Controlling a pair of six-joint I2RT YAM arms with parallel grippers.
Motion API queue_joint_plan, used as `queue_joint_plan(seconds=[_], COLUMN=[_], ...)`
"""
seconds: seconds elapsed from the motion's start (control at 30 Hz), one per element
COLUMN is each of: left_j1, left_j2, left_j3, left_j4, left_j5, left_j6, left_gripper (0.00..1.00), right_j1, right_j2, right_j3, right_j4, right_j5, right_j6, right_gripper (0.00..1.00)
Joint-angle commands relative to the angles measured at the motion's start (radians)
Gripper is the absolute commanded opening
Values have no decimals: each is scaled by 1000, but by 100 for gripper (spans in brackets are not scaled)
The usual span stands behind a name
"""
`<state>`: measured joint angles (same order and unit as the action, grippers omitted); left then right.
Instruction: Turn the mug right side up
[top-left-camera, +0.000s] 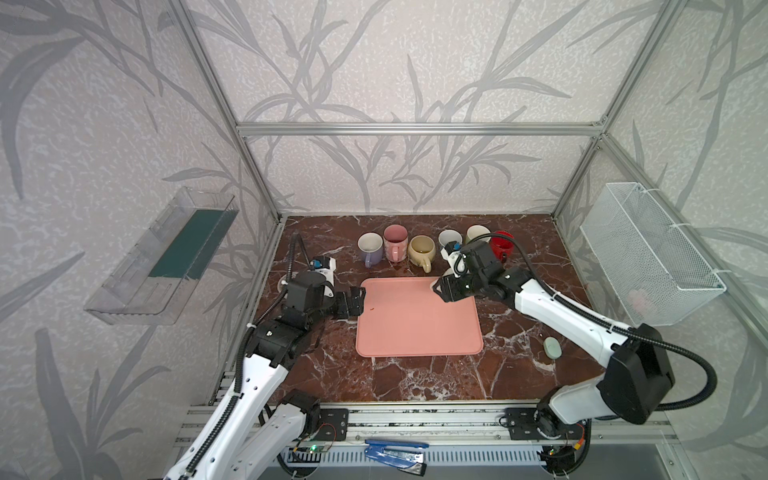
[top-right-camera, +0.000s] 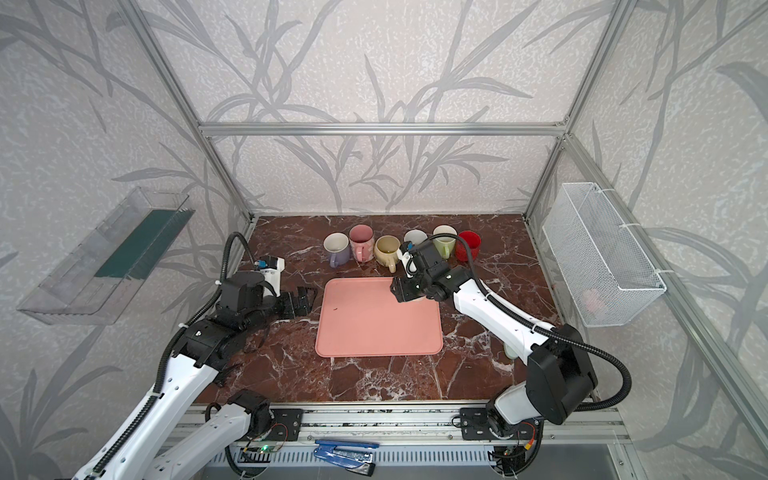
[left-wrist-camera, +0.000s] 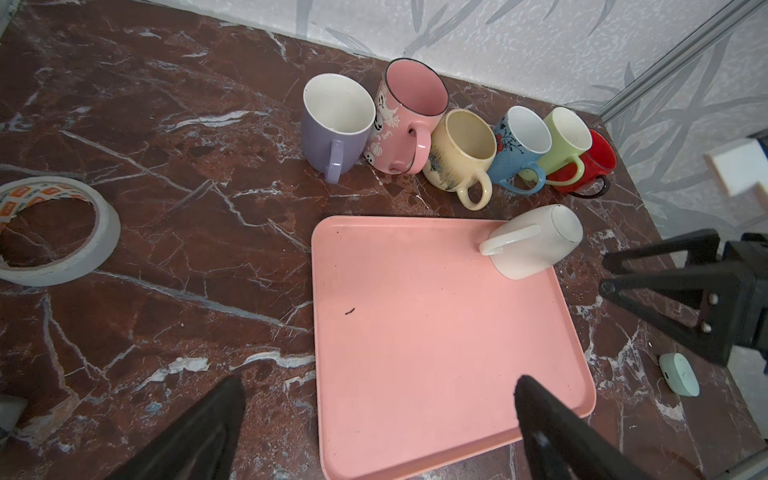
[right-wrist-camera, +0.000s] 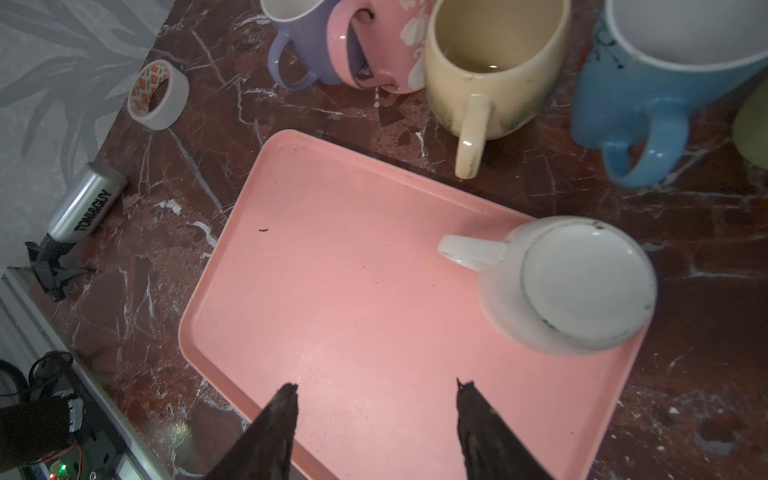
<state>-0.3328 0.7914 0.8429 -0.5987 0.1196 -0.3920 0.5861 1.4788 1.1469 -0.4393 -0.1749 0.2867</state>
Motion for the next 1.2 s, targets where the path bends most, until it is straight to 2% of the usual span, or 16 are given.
queue_joint_plan(seconds=[0.0,0.33,0.6,0.83,1.17], left_j1=[-5,-30,-32,-33,-32], left_j2=[-23,-55,-53,-42,-34], left_j3=[-25,-24,-25,-25,-27], left_j4=[-11,-19,-18,-16,-16], left_j5=[47,34,36,36,36], left_j6=[22,33,32,31,31], left_gripper=[99,99,99,99,98], right_j1=[-53,-115,-155,-160,-133], right_j2=[42,194,314,406,395], right_j3=[63,224,297,368,328], right_j4=[-91,-176,-168,-193,-167], right_j5=[15,88,106,63,16], right_j6=[8,-16,-26,-24,-24], right_gripper=[63,65,66,66,66])
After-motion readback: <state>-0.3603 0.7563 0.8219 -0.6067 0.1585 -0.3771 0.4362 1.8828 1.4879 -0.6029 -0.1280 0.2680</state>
